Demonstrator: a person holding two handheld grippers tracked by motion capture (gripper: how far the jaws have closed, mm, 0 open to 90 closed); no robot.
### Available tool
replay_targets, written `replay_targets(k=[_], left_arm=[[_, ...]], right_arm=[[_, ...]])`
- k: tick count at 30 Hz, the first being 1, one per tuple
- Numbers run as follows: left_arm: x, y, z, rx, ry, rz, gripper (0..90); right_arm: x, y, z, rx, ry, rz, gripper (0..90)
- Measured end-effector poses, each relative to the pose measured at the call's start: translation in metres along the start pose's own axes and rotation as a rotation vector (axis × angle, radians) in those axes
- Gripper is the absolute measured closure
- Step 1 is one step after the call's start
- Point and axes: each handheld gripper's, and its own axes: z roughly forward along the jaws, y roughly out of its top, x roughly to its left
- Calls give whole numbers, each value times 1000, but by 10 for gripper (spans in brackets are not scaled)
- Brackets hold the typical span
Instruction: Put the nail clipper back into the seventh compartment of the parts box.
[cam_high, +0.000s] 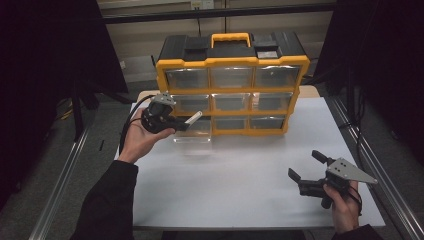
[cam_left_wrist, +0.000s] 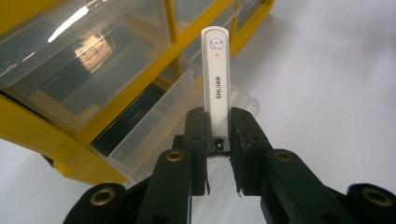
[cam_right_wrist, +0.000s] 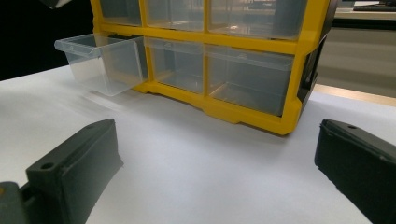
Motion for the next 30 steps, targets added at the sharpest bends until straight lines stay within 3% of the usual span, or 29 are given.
replay_targets(k=[5, 8, 9, 10, 13, 14, 15, 16, 17, 18, 19, 20, 26, 28, 29, 30], left_arm=[[3, 3, 5, 13, -5, -6, 781], [8, 4, 6, 52, -11, 17, 781], [8, 4, 8, 36, -21, -10, 781], [12, 4, 6, 71, -29, 32, 780], [12, 4, 10, 63, -29, 3, 781], [15, 5, 9, 86, -39, 35, 780], [16, 5, 10, 92, -40, 36, 781], [17, 5, 11, 92, -39, 29, 781], [16, 5, 14, 65, -34, -9, 780], [17, 5, 15, 65, -30, -9, 781], [19, 6, 13, 101, -28, 50, 780], [15, 6, 15, 68, -20, 19, 781], [16, 4, 22, 99, -36, 15, 781], [15, 4, 24, 106, -40, 18, 780], [17, 5, 23, 143, -47, 56, 780], [18, 5, 23, 150, -45, 63, 780]], right_arm=[[0, 0, 0, 4, 1, 1, 0], [0, 0, 0, 1, 1, 3, 0], [0, 0, 0, 1, 1, 3, 0], [0, 0, 0, 2, 1, 4, 0], [0, 0, 1, 5, 0, 2, 0], [0, 0, 1, 7, 3, 0, 0], [0, 0, 1, 7, 4, -1, 0], [0, 0, 1, 6, 3, 2, 0], [0, 0, 1, 7, 2, 3, 0], [0, 0, 1, 7, 4, -1, 0], [0, 0, 1, 7, 4, -1, 0], [0, 0, 1, 7, 4, -2, 0], [0, 0, 1, 5, 3, 1, 0], [0, 0, 0, 5, 3, 1, 0], [0, 0, 0, 8, 3, 1, 0], [0, 0, 0, 8, 3, 0, 0]])
